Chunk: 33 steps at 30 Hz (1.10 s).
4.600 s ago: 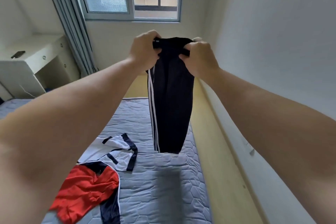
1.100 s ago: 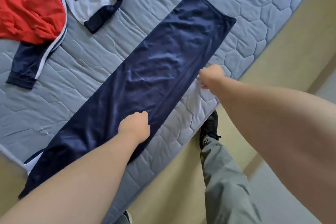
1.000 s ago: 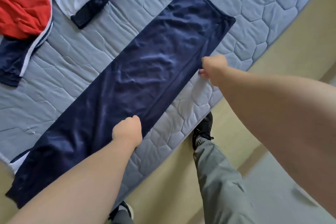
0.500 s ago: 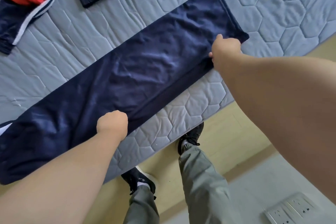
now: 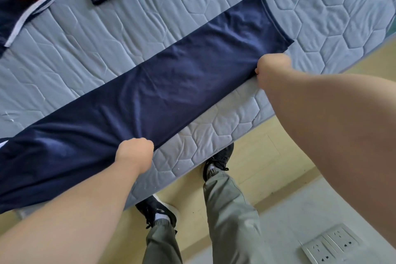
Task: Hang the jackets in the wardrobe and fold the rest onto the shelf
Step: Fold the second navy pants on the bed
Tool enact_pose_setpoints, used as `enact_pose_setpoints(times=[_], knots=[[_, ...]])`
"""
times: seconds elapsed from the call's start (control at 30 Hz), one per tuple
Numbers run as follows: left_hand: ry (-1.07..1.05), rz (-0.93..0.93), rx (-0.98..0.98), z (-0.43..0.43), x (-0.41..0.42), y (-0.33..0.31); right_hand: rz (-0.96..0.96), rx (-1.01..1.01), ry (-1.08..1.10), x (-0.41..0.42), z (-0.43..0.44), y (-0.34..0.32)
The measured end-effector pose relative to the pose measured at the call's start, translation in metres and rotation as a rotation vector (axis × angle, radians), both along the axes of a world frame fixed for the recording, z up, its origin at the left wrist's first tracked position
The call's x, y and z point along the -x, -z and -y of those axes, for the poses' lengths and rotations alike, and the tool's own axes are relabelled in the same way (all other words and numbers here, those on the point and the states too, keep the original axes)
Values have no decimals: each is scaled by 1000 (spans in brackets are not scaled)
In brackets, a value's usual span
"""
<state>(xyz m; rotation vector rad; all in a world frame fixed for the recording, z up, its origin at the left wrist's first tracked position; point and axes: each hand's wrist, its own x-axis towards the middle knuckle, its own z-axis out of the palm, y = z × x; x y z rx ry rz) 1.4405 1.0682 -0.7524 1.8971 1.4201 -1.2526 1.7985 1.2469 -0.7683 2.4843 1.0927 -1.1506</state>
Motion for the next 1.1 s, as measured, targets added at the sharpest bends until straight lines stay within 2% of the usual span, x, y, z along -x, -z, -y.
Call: enact_pose_setpoints(times=[0.03, 0.13, 0.23, 0.27, 0.3, 0.33, 0.37, 0.4, 0.43, 0.5, 0.53, 0.6, 0.67, 0.7, 0.77, 0.83, 0.93, 1.03, 1.1], knots=[[-3, -3, 8, 0, 0, 1, 27, -16, -111, -4, 5, 4], [11, -20, 50, -3, -1, 2, 1, 8, -20, -2, 9, 2], [35, -28, 88, -6, -4, 1, 128, 1, 19, 3, -4, -1], [35, -25, 111, -8, -5, 0, 80, -27, 148, 5, -10, -3], [33, -23, 134, -10, -5, -1, -15, -104, 372, 4, -15, -2], [38, -14, 142, -13, -6, -2, -60, -89, 445, 8, -19, -8], [47, 8, 130, -17, -7, -3, -93, -105, 467, 8, -21, -9], [51, 50, 101, -23, -10, -2, -33, -96, 275, 5, -25, -6], [27, 111, 58, -29, -15, -2, -95, -158, 389, 3, -32, -5], [-188, 276, -43, -44, -30, -3, -165, -268, 699, 1, -34, -6], [-364, 364, -83, -53, -39, -5, -256, -354, 995, 1, -35, -11], [-734, 528, -147, -72, -60, -8, -388, -424, 1233, 2, -28, -25], [-1065, 678, -162, -96, -83, -16, -441, -523, 1106, 15, -17, -47], [-1214, 757, -142, -109, -94, -22, -443, -601, 960, 24, -9, -55], [-1493, 918, -72, -131, -106, -39, -433, -685, 584, 50, 11, -70], [-1694, 1043, 1, -147, -105, -56, -400, -673, 142, 79, 42, -79], [-1780, 1068, 94, -150, -82, -77, -294, -632, -429, 118, 84, -83], [-1770, 1012, 105, -133, -48, -92, -270, -545, -749, 154, 109, -86], [-1762, 998, 97, -114, -22, -98, -265, -557, -902, 178, 123, -89]])
